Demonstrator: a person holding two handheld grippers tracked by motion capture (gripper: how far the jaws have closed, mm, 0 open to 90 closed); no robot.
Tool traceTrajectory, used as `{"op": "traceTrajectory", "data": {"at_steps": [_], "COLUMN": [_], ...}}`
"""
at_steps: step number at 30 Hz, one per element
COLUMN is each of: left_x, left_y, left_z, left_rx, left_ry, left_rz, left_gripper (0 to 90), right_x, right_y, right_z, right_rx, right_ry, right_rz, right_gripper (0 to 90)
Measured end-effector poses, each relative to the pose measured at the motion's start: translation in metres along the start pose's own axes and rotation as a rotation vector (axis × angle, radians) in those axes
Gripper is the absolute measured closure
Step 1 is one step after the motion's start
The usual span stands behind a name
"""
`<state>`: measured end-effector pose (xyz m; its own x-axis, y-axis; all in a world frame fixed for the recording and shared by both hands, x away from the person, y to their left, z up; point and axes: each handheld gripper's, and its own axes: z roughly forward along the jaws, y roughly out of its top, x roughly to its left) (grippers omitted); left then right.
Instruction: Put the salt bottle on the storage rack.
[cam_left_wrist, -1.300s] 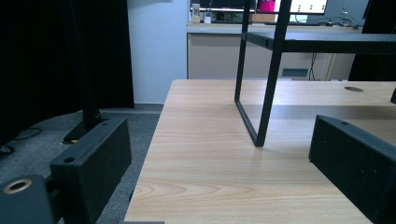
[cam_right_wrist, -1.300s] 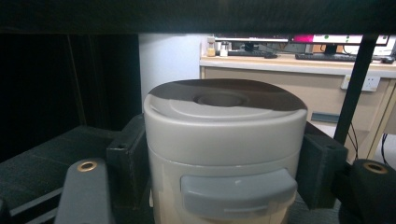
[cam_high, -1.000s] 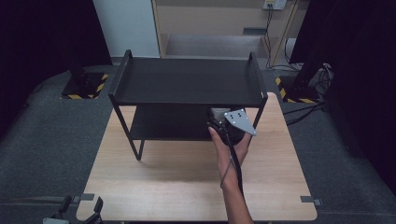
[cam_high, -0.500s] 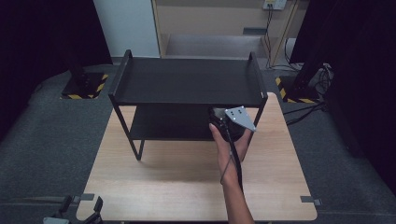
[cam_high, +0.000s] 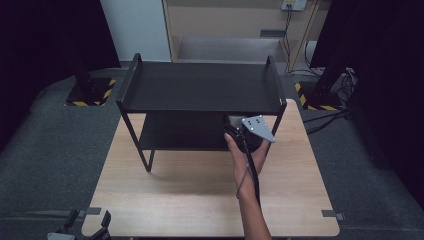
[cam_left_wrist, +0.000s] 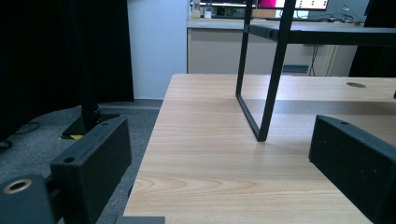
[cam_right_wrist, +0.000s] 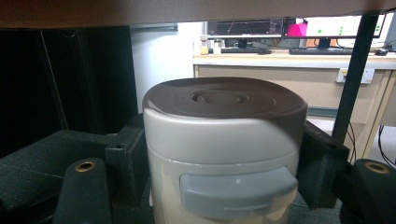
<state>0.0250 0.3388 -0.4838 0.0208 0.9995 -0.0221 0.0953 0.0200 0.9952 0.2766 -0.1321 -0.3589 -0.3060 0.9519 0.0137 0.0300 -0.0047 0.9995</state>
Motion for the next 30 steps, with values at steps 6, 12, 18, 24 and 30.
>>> {"op": "traceTrajectory", "data": {"at_steps": [6,12,18,24,30], "left_x": [0.001,0.001,0.000,0.001,0.001], "left_y": [0.001,0.001,0.000,0.000,0.002], "left_z": [-0.001,0.000,0.000,0.001,0.002], "left_rx": [-0.003,0.002,0.003,0.007,-0.005], "left_ry": [0.004,-0.003,-0.003,-0.003,0.007], "left_rz": [0.000,0.002,0.002,0.004,-0.004], "left_gripper": [5.0,4.9,4.9,4.9,4.9], "right_x": [-0.002,0.009,0.020,0.029,0.036], "right_y": [-0.003,-0.004,-0.004,-0.008,-0.016], "right_z": [-0.001,-0.007,-0.012,-0.023,-0.046], "right_rx": [-0.004,-0.026,-0.026,-0.040,-0.060], "right_ry": [0.004,-0.021,-0.062,-0.084,-0.097], "right_rz": [0.026,-0.011,-0.039,-0.051,-0.058], "right_gripper": [15.2,9.9,6.1,2.8,2.6]}}
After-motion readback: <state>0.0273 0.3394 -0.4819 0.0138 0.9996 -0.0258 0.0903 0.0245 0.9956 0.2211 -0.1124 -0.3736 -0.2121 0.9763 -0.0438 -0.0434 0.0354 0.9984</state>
